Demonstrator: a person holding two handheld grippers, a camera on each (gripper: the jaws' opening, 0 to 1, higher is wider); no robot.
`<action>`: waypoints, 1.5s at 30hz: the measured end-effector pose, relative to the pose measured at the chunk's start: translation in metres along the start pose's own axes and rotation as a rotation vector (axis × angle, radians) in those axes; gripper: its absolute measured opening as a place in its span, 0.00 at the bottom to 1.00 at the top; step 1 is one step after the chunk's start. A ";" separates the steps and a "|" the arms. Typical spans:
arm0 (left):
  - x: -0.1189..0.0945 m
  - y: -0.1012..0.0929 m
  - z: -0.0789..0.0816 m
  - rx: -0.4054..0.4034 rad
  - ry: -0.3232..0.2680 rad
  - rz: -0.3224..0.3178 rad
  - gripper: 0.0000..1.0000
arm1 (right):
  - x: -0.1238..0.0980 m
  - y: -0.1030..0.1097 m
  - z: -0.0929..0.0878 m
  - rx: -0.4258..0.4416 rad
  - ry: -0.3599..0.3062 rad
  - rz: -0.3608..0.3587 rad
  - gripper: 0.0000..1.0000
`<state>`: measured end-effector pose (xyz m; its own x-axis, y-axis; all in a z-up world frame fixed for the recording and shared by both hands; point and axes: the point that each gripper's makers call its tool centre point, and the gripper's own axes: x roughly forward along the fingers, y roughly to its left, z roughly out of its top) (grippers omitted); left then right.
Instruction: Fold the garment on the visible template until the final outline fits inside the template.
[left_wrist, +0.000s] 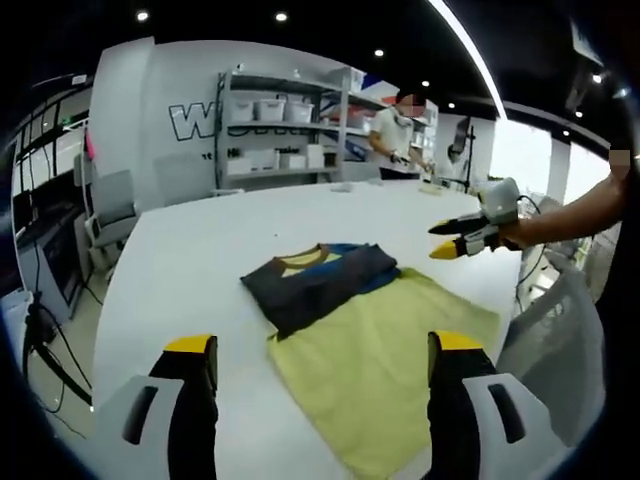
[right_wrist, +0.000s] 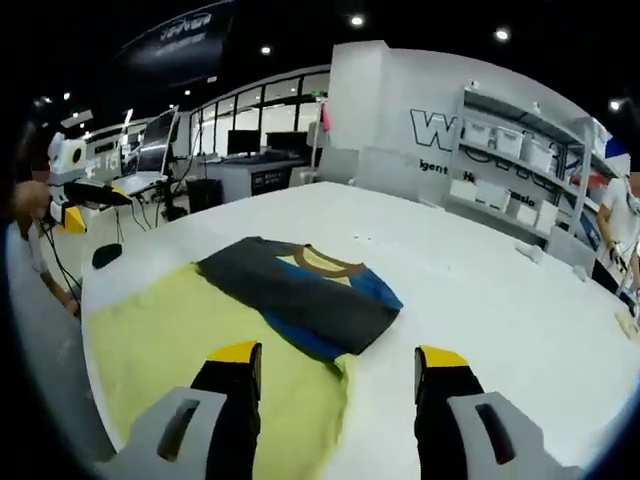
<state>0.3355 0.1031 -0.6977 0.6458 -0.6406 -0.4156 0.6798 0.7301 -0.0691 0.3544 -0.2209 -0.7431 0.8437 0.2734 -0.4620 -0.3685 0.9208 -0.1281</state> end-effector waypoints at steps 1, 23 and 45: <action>0.000 0.000 0.000 -0.003 -0.004 0.001 0.89 | -0.003 0.001 0.000 -0.003 -0.001 0.003 0.64; -0.006 -0.012 0.019 0.027 -0.058 -0.017 0.97 | -0.079 0.022 -0.004 0.054 -0.033 -0.003 0.98; -0.031 -0.027 0.006 0.063 -0.033 -0.039 0.99 | -0.129 0.045 -0.016 0.033 -0.006 0.034 0.99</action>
<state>0.2987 0.1017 -0.6775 0.6288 -0.6764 -0.3837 0.7243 0.6889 -0.0274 0.2231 -0.2196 -0.7034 0.8333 0.3058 -0.4605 -0.3838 0.9196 -0.0837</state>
